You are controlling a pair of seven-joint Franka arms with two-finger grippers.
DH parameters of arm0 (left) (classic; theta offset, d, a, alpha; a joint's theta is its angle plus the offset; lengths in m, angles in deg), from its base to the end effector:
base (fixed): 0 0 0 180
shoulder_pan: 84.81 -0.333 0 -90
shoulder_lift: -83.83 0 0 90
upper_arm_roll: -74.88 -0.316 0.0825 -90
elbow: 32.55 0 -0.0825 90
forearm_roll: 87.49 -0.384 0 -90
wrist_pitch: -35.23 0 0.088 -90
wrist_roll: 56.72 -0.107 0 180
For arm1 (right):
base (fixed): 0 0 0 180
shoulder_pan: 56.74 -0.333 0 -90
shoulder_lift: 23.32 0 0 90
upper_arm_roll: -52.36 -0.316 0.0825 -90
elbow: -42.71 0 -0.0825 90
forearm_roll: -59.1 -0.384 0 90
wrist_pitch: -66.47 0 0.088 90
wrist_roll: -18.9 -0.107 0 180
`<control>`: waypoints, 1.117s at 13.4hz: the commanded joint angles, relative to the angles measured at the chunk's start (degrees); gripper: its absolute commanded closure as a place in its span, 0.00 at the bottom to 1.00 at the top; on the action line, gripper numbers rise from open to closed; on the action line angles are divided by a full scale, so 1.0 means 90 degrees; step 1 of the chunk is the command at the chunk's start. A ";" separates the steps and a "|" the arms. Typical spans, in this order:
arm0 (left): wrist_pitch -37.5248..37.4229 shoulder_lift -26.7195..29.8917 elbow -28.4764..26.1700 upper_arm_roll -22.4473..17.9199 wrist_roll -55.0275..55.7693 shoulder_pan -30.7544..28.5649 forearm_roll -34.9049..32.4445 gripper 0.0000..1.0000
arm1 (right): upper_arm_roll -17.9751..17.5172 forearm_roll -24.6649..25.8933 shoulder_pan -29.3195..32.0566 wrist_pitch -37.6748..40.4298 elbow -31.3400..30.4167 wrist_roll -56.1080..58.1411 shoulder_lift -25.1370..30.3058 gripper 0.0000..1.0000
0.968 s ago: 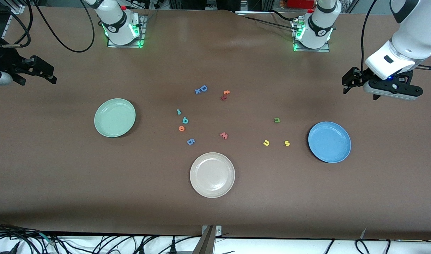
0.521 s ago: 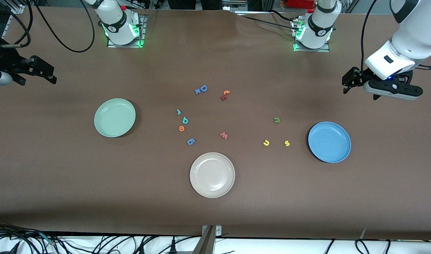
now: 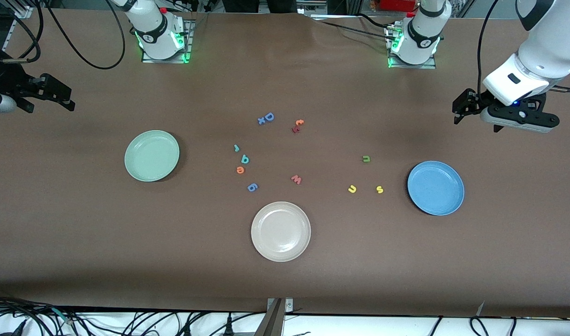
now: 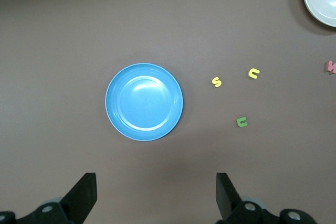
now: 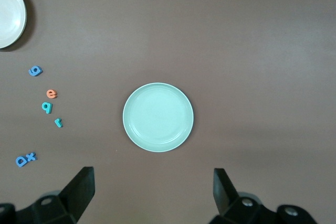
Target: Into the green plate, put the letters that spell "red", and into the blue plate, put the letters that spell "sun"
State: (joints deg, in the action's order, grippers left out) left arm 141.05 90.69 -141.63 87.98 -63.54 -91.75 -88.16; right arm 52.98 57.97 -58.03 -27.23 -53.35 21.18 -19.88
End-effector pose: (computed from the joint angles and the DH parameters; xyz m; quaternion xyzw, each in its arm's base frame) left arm 0.5286 -0.0613 0.5530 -0.9928 0.1140 -0.0297 0.0194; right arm 0.5407 0.0081 0.6129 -0.9996 -0.0252 -0.0096 0.0100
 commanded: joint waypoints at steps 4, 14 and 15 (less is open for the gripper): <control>-0.0147 -0.0020 0.0158 0.0078 0.0113 -0.0069 -0.0121 0.00 | -0.0001 -0.0099 0.0007 0.0127 0.0097 -0.0019 0.0017 0.00; -0.0147 -0.0020 0.0158 0.0078 0.0113 -0.0069 -0.0111 0.00 | -0.0214 -0.0119 -0.0100 0.0468 0.0195 -0.0028 -0.0363 0.00; -0.0147 -0.0020 0.0158 0.0078 0.0113 -0.0069 -0.0101 0.00 | -0.0312 -0.0080 -0.0149 0.0566 0.0195 -0.0038 -0.0402 0.00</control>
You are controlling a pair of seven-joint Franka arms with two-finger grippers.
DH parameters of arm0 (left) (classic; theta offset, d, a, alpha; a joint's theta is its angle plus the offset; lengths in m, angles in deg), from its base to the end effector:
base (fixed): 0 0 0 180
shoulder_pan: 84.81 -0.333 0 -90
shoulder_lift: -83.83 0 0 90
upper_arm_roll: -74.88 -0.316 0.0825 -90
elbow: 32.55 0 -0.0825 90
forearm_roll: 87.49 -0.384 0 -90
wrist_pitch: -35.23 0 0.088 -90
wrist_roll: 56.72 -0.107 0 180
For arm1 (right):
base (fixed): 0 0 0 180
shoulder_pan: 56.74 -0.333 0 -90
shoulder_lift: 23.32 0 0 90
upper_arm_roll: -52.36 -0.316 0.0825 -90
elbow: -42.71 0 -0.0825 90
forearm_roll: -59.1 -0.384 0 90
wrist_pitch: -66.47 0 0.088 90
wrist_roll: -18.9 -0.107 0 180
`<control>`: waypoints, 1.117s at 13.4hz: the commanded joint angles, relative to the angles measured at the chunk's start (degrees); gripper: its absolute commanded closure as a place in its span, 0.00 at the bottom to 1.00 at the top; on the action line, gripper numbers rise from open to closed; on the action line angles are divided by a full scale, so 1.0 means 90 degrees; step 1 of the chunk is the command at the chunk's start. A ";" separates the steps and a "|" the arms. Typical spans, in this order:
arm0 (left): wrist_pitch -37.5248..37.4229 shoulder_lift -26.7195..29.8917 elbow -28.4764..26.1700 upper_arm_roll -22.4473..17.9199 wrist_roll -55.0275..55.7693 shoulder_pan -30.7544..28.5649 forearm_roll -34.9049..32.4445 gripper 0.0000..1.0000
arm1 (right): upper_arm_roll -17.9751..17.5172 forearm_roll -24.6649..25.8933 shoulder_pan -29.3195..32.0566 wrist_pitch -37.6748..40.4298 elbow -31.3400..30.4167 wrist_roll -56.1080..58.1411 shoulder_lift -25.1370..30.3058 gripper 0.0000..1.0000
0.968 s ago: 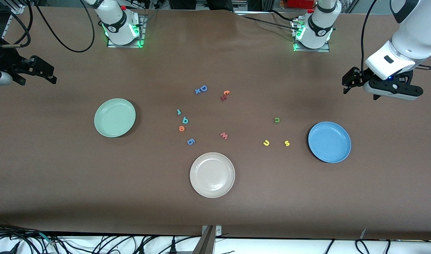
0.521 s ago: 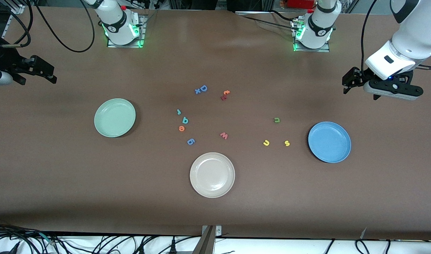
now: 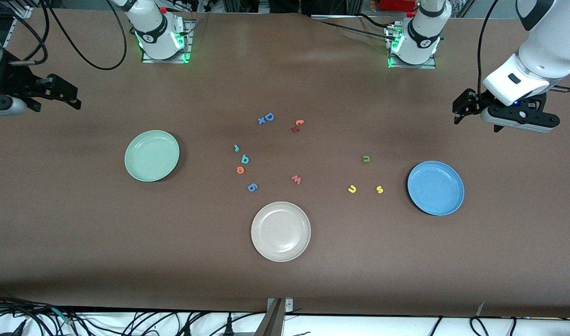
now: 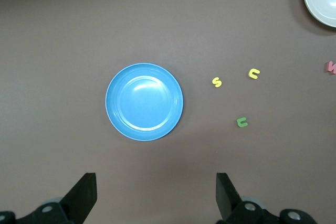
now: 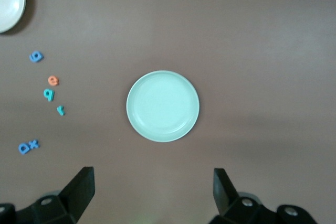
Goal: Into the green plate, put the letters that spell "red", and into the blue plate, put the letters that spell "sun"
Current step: 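Move the right gripper to the teal r while the left gripper reaches the green n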
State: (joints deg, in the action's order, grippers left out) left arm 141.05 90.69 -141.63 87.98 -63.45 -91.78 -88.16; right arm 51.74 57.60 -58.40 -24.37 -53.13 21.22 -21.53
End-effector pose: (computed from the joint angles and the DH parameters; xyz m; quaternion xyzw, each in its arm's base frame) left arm 0.5287 -0.0610 0.5530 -0.9930 0.1130 -0.0297 0.0194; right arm 0.5428 0.0245 0.5949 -0.9987 -0.0395 0.0280 0.0129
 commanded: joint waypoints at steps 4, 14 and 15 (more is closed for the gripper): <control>-0.0146 -0.0030 0.0157 0.0078 0.0132 -0.0065 -0.0082 0.00 | -0.0195 -0.0078 -0.0566 0.0491 0.0122 -0.0004 -0.0540 0.00; 0.0389 -0.0742 -0.0194 0.0615 0.1479 0.0003 0.0348 0.00 | -0.0205 -0.0088 -0.2100 -0.0853 -0.0307 -0.1349 -0.1614 0.00; 0.0468 -0.0917 -0.0185 0.0702 0.1595 0.0013 0.0348 0.00 | -0.0195 -0.0088 -0.2217 -0.1126 -0.0405 -0.1516 -0.1741 0.00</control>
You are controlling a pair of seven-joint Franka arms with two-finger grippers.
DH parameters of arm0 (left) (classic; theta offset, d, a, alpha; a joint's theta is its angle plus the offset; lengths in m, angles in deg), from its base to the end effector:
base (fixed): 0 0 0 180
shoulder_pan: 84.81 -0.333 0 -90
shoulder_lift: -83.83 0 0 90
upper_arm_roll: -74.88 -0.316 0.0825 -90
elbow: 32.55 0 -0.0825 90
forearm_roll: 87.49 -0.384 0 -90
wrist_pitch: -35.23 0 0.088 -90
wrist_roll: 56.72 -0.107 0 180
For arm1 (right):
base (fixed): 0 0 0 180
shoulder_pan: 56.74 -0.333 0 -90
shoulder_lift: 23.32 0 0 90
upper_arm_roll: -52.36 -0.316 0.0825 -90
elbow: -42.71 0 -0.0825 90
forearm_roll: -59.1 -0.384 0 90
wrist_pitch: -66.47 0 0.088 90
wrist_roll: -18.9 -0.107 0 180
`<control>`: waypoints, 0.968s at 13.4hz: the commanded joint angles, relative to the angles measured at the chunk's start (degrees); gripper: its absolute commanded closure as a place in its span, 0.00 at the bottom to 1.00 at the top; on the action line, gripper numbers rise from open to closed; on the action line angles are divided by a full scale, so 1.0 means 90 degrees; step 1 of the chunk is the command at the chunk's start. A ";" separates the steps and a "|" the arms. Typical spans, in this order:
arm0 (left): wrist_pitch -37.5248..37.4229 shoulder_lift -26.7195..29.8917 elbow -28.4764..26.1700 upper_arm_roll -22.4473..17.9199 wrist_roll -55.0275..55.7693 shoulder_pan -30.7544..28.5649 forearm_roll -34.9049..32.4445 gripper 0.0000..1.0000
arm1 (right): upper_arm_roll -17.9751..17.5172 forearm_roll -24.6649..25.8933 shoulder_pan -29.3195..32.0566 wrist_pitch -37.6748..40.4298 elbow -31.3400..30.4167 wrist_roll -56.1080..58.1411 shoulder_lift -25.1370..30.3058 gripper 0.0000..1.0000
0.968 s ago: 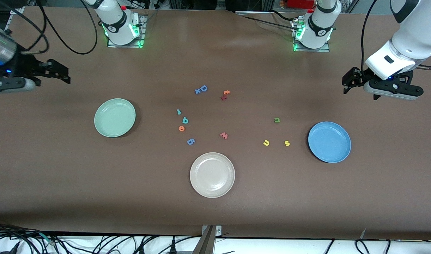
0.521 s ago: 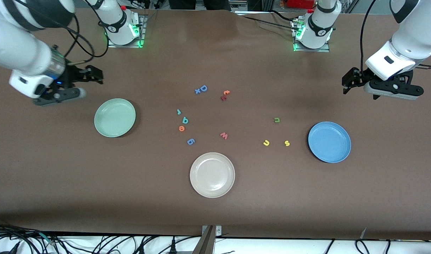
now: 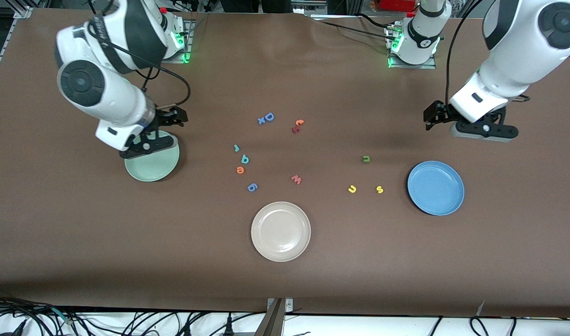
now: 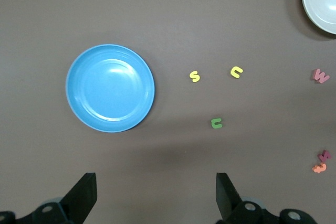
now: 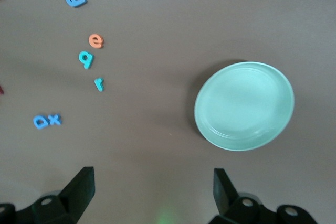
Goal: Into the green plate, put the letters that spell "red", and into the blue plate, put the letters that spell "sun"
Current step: 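Move the right gripper to the teal r while the left gripper reaches the green n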
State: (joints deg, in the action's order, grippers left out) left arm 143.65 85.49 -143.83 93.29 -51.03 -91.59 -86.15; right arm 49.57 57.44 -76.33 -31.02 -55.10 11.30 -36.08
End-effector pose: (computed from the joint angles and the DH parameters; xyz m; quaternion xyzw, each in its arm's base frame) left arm 0.5368 -0.1136 0.4904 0.9988 -0.0479 -0.0120 0.0047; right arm 0.5547 0.2293 0.4414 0.9855 0.1243 -0.1149 0.0106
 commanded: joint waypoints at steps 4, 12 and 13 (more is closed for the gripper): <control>0.0559 -0.1198 0.0109 0.0142 0.1307 0.0381 0.0124 0.00 | 0.0046 -0.0050 -0.0655 -0.1471 -0.0557 -0.0952 -0.0662 0.00; 0.2445 -0.2322 -0.0555 0.0152 0.1886 0.0656 0.0182 0.06 | 0.0036 -0.0060 -0.1260 -0.4947 -0.2404 -0.1567 -0.1296 0.00; 0.2475 -0.2401 -0.0565 0.0152 0.1983 0.0666 0.0415 0.06 | 0.0036 -0.0060 -0.1310 -0.5085 -0.2404 -0.1616 -0.1414 0.00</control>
State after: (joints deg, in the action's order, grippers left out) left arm 164.80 64.78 -148.71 94.59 -34.29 -85.59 -85.45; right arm 49.53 57.43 -86.25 -73.51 -76.67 -1.40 -46.72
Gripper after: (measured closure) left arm 0.035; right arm 0.000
